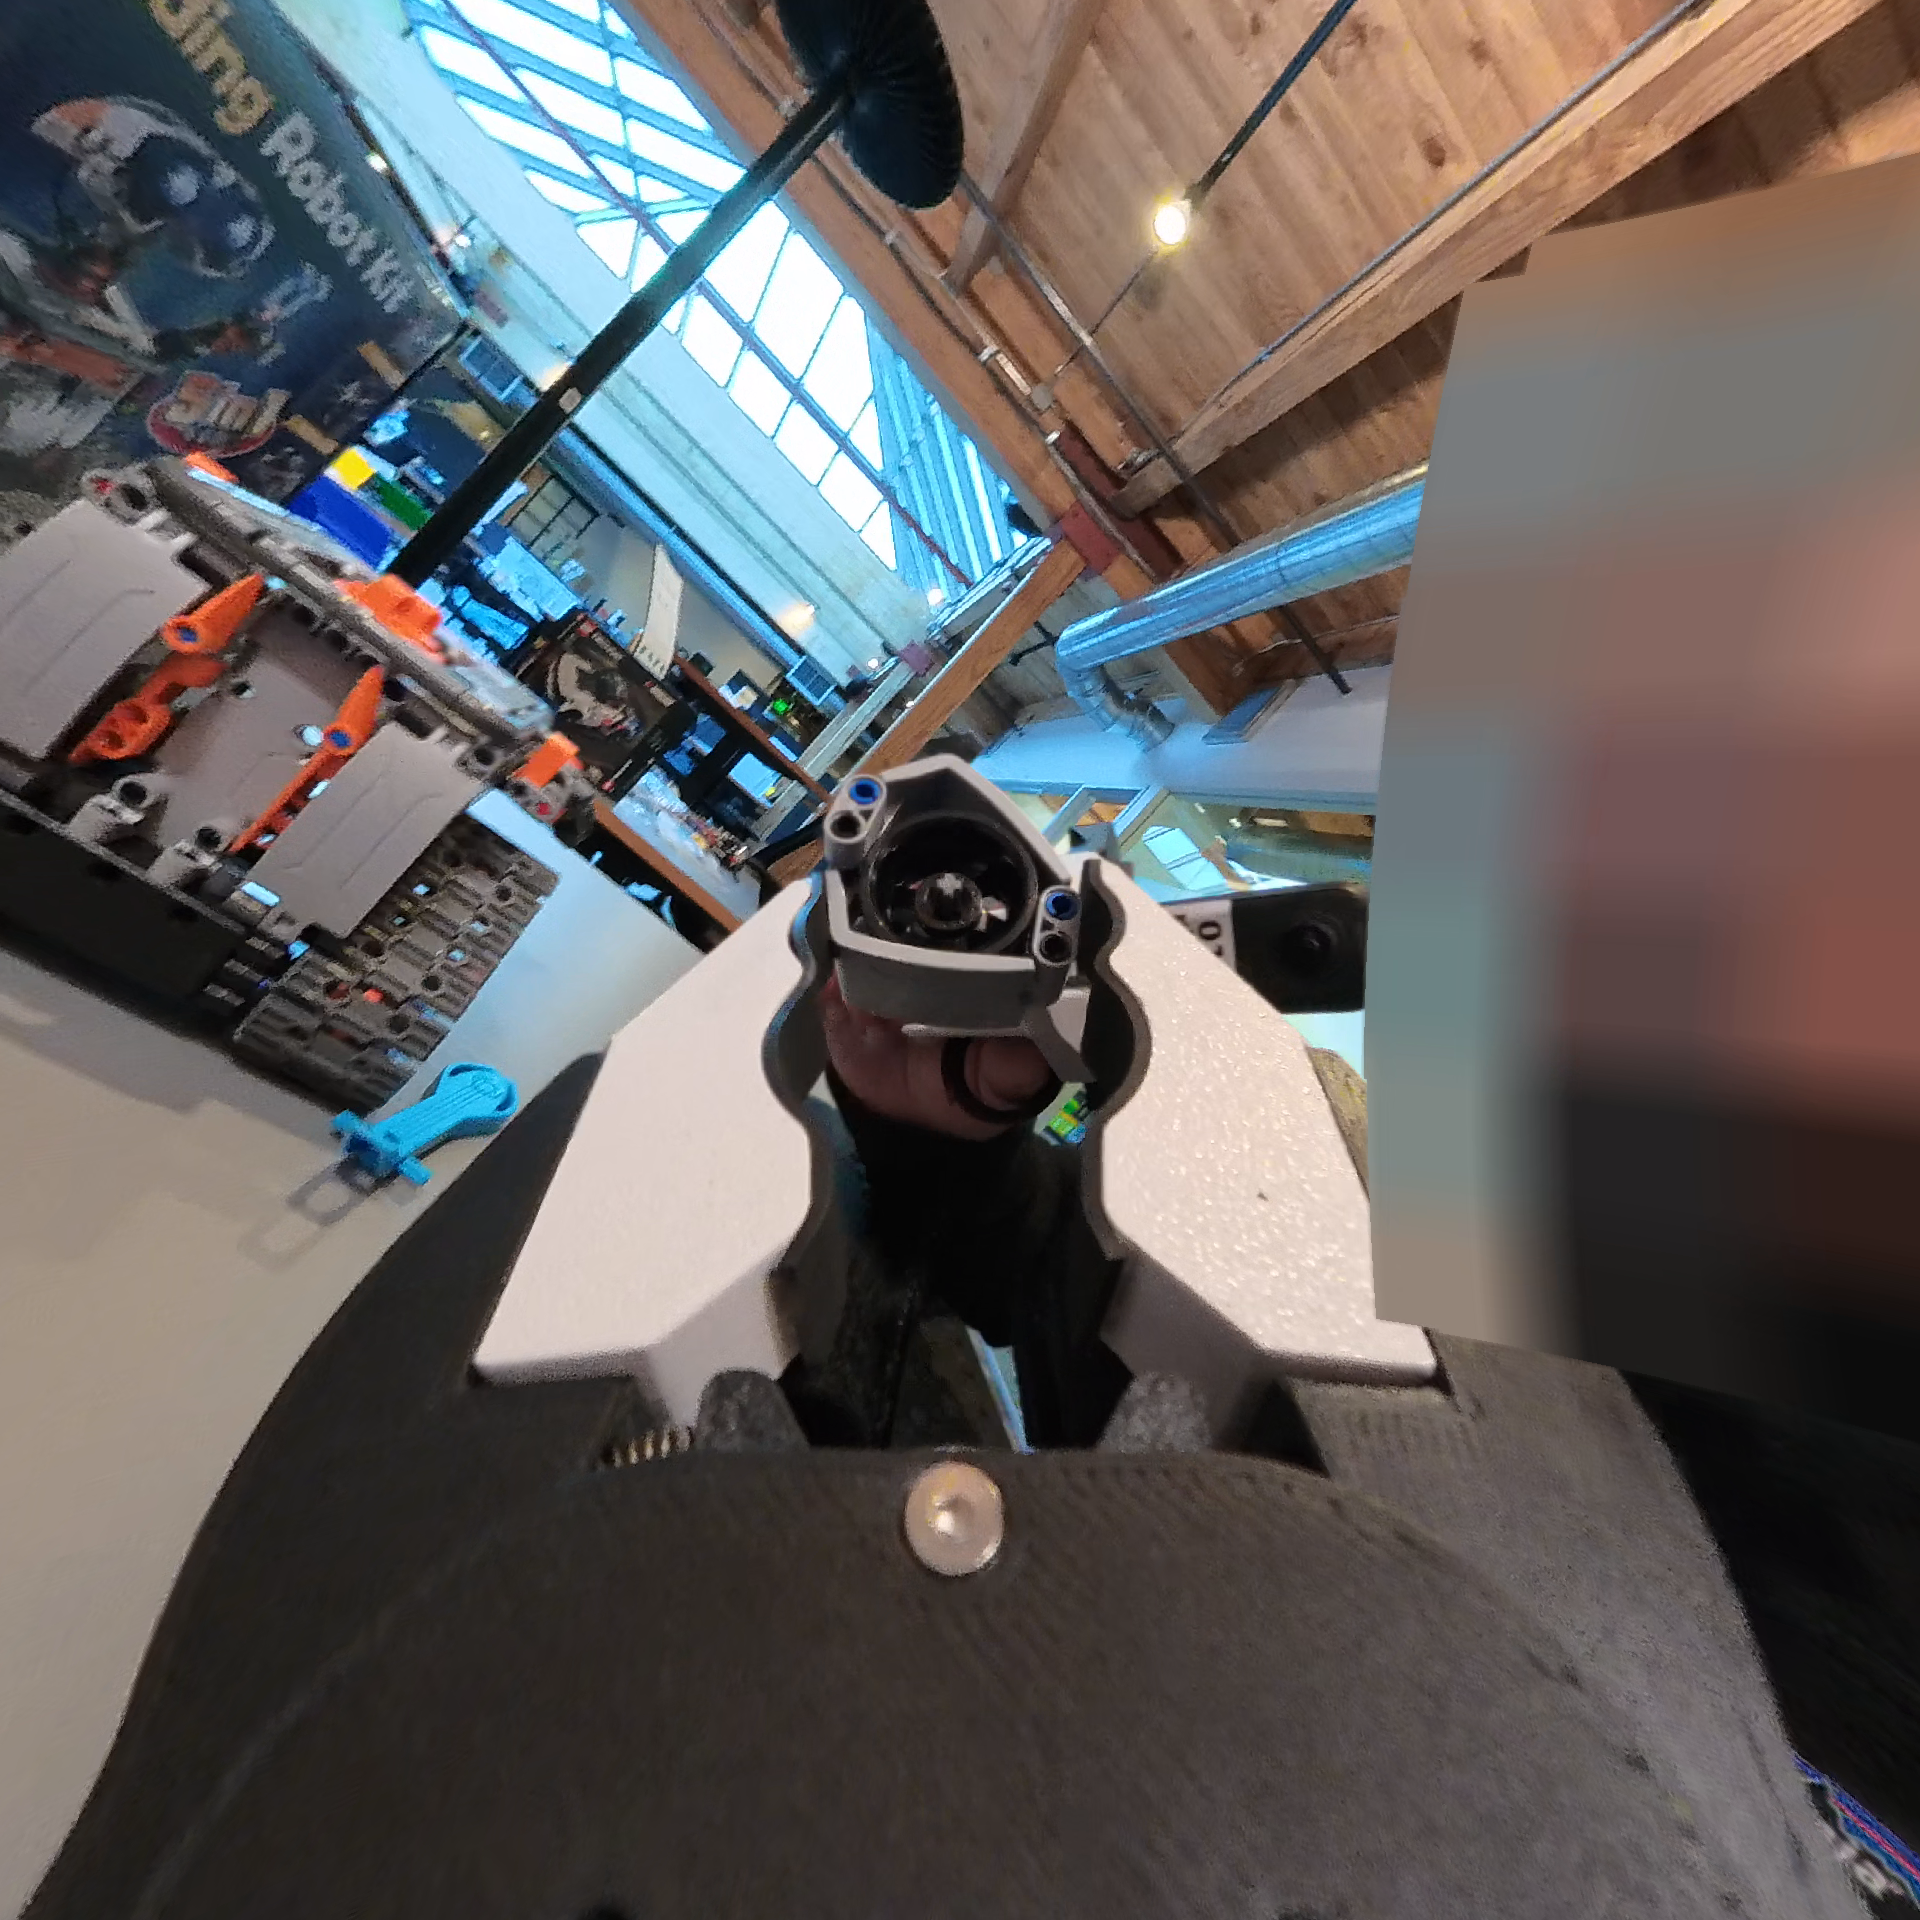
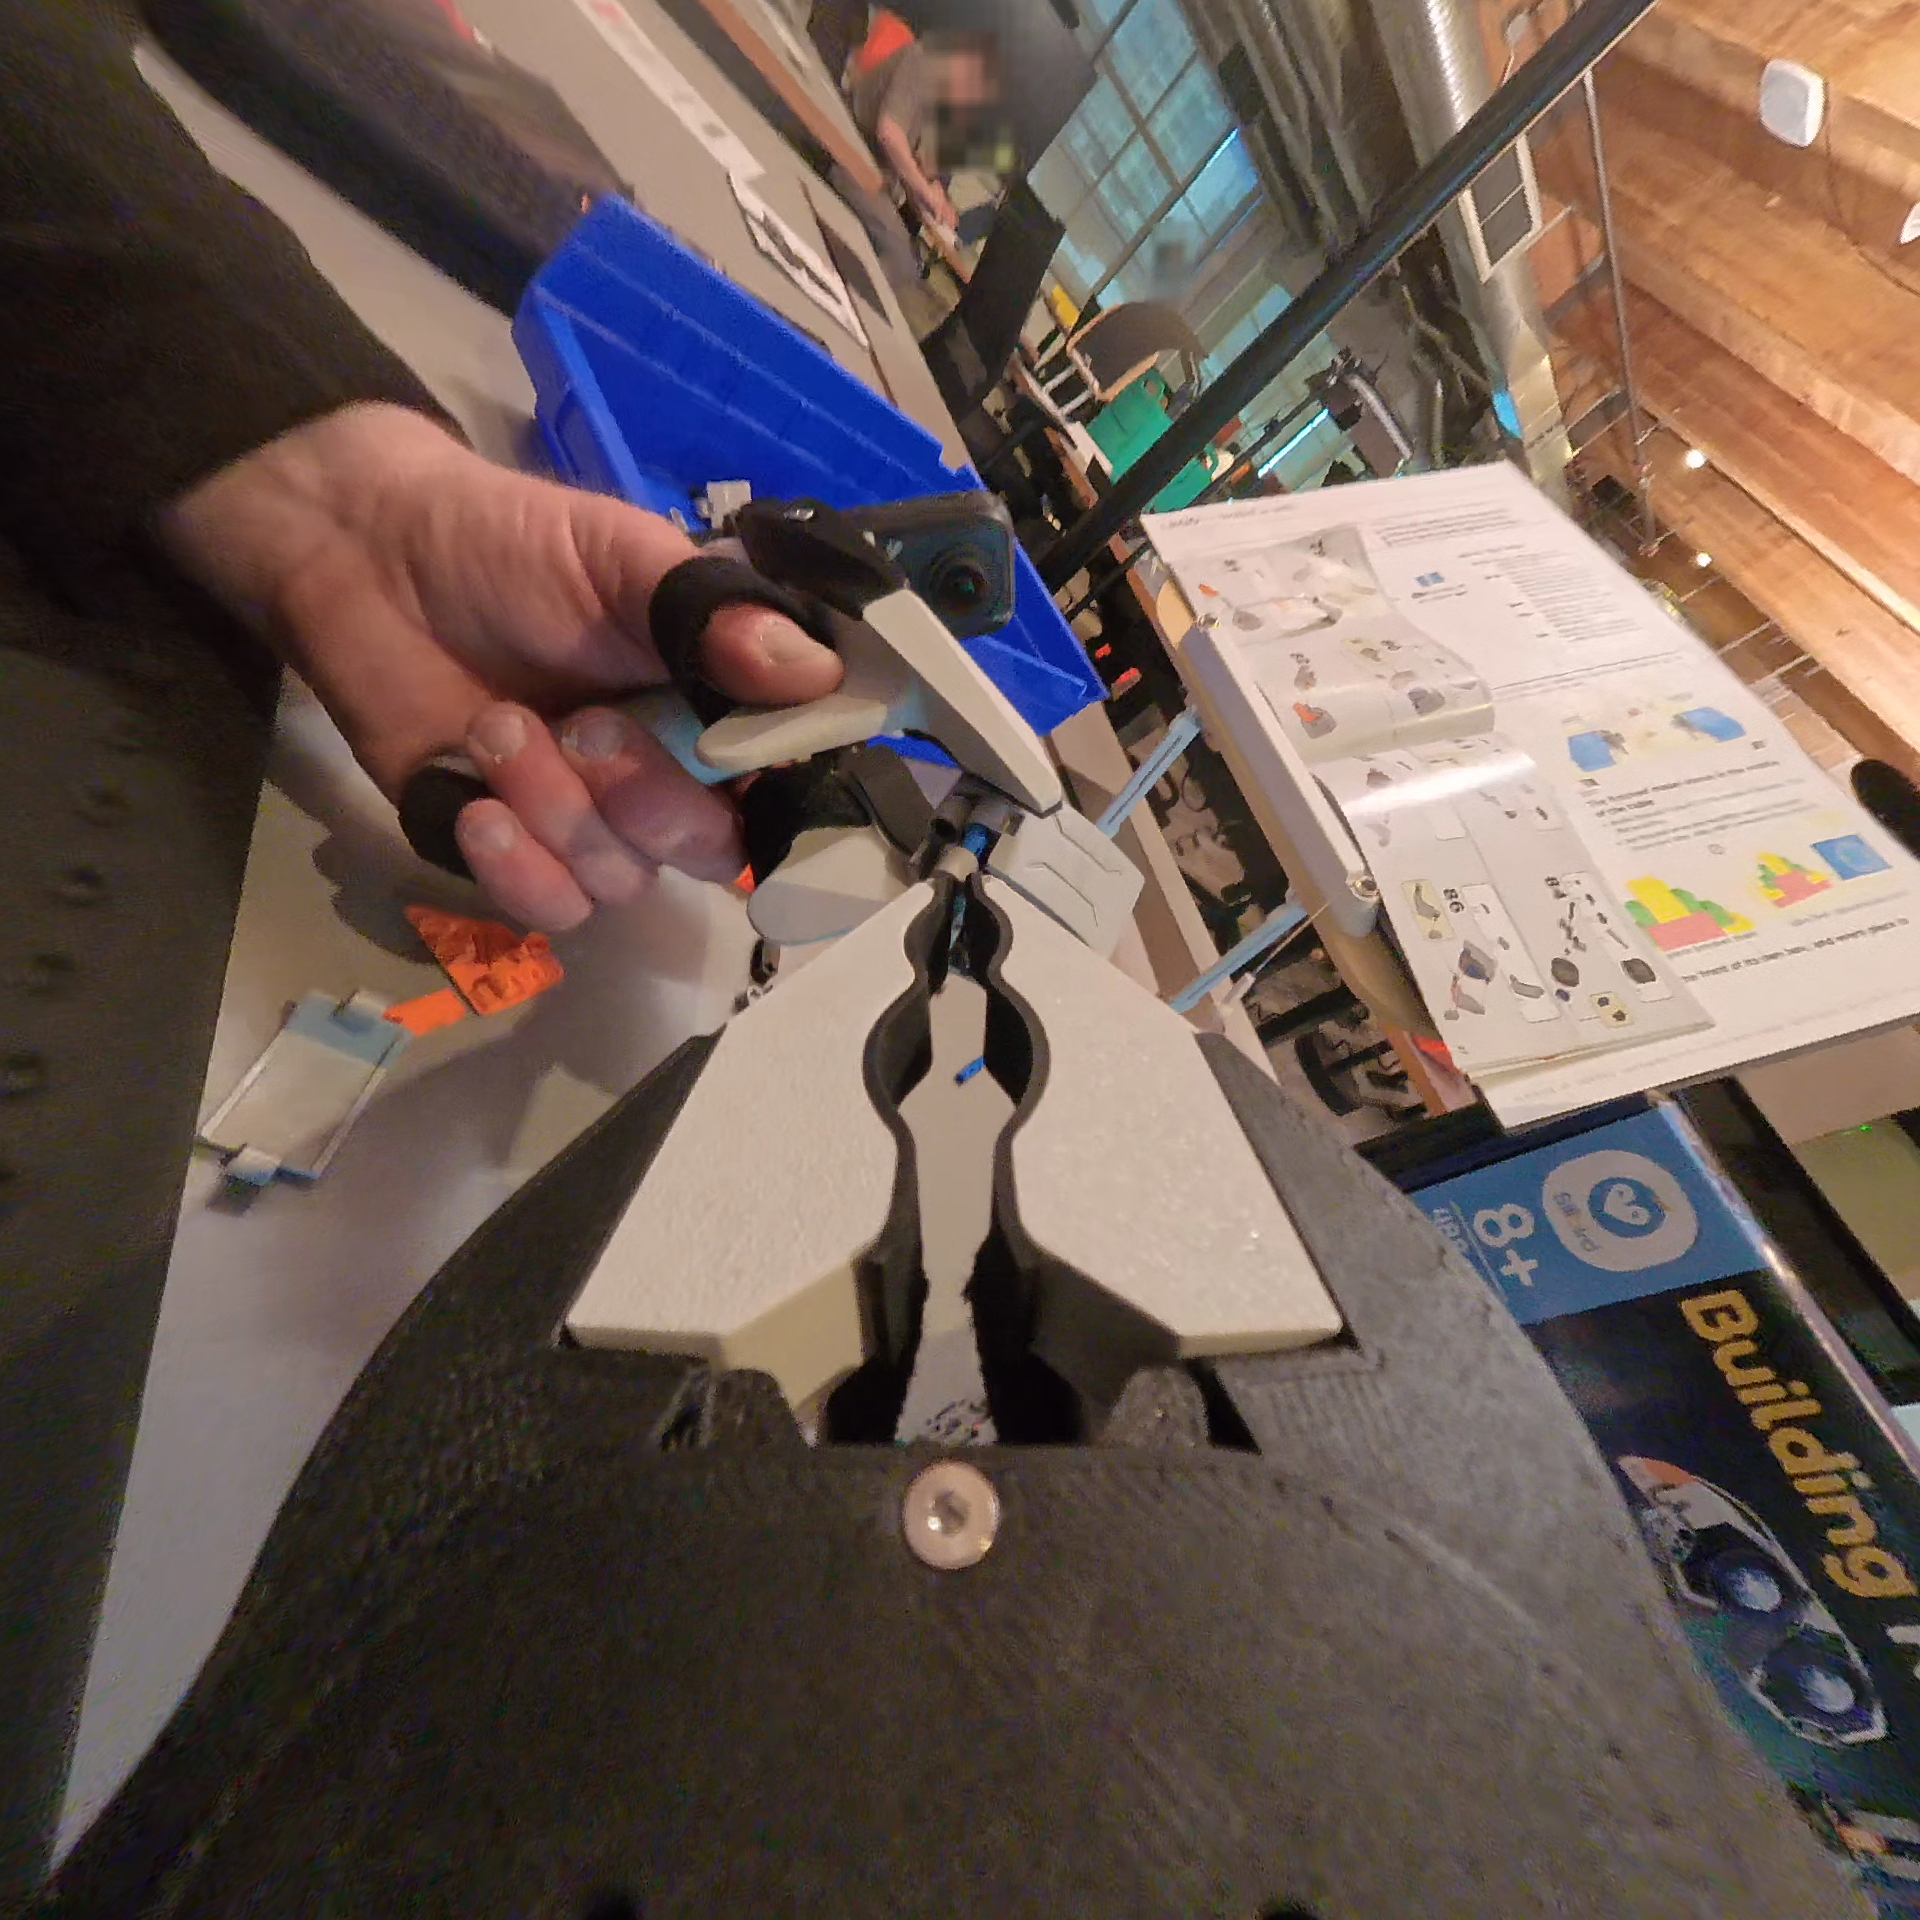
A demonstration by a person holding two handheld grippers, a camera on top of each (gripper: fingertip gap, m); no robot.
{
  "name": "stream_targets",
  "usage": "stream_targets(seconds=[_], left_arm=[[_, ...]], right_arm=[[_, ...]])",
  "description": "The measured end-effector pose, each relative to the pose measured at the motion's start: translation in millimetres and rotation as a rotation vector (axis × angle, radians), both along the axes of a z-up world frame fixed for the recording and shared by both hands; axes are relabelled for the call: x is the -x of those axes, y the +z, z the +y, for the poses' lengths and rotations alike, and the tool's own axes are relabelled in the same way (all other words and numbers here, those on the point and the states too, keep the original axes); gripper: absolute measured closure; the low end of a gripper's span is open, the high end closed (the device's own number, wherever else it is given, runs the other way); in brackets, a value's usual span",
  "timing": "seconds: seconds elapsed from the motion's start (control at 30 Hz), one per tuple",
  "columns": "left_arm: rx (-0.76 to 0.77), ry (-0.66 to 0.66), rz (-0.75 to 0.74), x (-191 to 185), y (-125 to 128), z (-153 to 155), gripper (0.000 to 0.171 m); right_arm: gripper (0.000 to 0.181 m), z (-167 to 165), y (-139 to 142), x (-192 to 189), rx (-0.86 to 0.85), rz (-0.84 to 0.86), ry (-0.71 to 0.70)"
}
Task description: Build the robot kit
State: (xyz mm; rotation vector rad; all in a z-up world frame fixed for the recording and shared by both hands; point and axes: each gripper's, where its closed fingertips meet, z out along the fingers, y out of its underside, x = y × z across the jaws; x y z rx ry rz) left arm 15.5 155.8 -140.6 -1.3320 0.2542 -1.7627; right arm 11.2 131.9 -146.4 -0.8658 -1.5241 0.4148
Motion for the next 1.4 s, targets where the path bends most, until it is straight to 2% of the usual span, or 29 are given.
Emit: stream_targets(seconds=[0.17, 0.33, 0.53, 0.67, 0.8, 0.9, 0.93, 1.07, 1.17, 1.33, 1.4], left_arm=[[0.102, 0.015, 0.084, -1, -24, 10, 0.127], [0.125, 0.035, 0.155, -6, -37, 15, 0.127], [0.167, 0.054, 0.196, -3, -47, 20, 0.128], [0.204, 0.048, 0.222, -4, -56, 23, 0.128], [0.23, 0.045, 0.262, -1, -63, 26, 0.128], [0.235, 0.023, 0.292, -3, -66, 25, 0.128], [0.236, 0.019, 0.297, -3, -66, 24, 0.128], [0.229, -0.024, 0.298, -9, -64, 19, 0.128], [0.234, -0.031, 0.306, -9, -65, 19, 0.128], [0.208, -0.043, 0.302, -11, -60, 15, 0.126], [0.188, -0.053, 0.289, -12, -55, 13, 0.118]], right_arm=[[0.181, 9, -23, 0, 0.023, -0.107, -0.02], [0.181, 3, -45, 9, 0.037, -0.178, -0.001], [0.181, 9, -50, 8, 0.044, -0.199, -0.013], [0.181, -3, -45, 4, 0.019, -0.192, 0.069], [0.161, 13, -31, -4, 0.065, -0.136, 0.033], [0.118, 29, -51, 0, 0.115, -0.223, -0.024], [0.116, 29, -57, 1, 0.122, -0.25, -0.022], [0.14, 25, -67, 6, 0.118, -0.283, 0.007], [0.141, 25, -69, 6, 0.123, -0.285, 0.012], [0.142, 23, -61, 3, 0.225, -0.232, 0.049], [0.143, 23, -59, 2, 0.26, -0.22, 0.062]])
